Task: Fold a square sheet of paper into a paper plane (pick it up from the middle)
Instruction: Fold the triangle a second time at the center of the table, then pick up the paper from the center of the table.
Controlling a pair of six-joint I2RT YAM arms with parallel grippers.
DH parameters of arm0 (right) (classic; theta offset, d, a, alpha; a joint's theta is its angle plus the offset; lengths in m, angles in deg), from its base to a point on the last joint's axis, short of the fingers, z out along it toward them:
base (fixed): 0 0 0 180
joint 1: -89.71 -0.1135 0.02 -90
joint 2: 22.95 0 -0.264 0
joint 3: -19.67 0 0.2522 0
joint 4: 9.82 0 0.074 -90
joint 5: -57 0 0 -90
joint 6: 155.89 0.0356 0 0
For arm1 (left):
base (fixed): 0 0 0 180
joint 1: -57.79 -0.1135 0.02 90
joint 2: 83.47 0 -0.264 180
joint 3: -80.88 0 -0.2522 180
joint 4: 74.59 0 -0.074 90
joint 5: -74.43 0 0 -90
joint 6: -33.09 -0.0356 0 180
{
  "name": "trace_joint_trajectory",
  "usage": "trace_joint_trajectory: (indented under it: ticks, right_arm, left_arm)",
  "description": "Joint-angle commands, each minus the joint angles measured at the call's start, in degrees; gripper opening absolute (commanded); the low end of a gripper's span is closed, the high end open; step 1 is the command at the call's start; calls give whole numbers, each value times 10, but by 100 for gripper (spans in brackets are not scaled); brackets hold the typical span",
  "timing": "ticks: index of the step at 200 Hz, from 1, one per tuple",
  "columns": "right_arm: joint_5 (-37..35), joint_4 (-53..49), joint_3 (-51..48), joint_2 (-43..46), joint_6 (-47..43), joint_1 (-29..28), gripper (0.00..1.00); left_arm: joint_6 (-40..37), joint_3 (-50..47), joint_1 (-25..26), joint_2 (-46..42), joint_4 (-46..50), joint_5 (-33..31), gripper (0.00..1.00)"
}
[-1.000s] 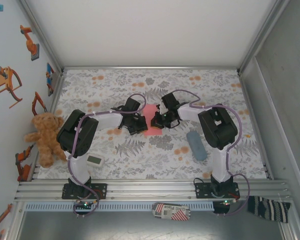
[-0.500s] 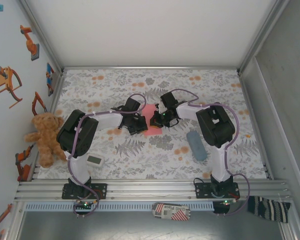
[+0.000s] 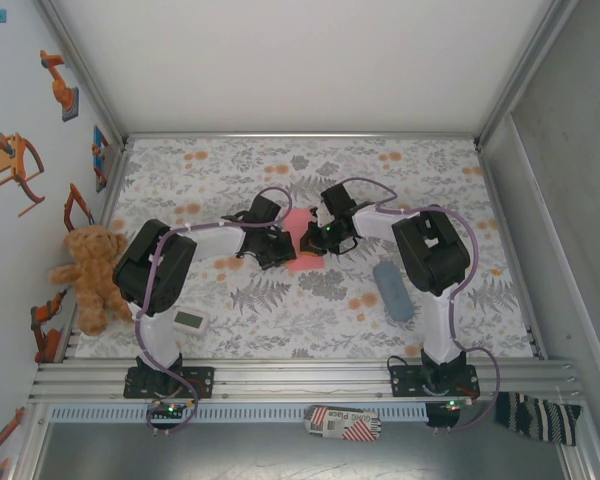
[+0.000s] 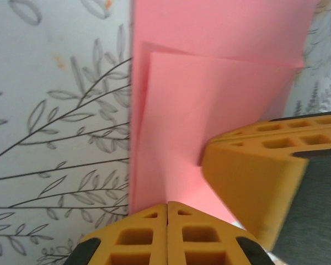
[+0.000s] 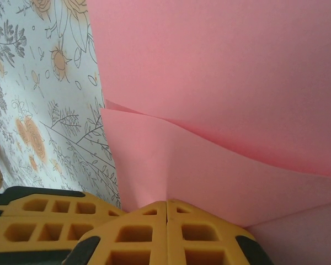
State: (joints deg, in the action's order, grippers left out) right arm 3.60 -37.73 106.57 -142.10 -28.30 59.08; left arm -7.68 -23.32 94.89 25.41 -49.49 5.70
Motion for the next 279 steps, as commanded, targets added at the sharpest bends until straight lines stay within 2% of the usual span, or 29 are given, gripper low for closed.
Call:
trace_joint_trajectory:
  ticks: [1, 35, 94, 124, 158, 180, 210, 257, 279]
  right_arm:
    - [-33, -32, 3, -23, -15, 1, 0]
    - [-29, -33, 21, -23, -30, 19, 0]
    - [-39, -35, 59, -60, -45, 99, 0]
    - [-67, -70, 103, -64, -67, 116, 0]
    - [-75, -91, 111, -17, -75, 117, 0]
    - [-88, -91, 82, 42, -68, 117, 0]
    - [-95, -77, 20, 108, -41, 116, 16]
    - [-85, -65, -23, 130, -9, 95, 43]
    - [-78, -48, -28, 124, 4, 78, 46]
  left_arm:
    - [12, -17, 2, 12, 52, -18, 7]
    - [13, -27, 2, 16, 94, -38, 6]
    - [15, -30, 2, 19, 97, -40, 6]
    - [11, -21, 2, 21, 98, -37, 6]
    - [-1, 17, 2, 11, 101, -27, 7]
    - [-10, 63, 2, -10, 97, -21, 12]
    - [-9, 86, 1, -34, 72, -21, 22]
    - [0, 96, -2, -15, 50, -36, 27]
    - [6, 106, -1, -1, 42, -39, 28]
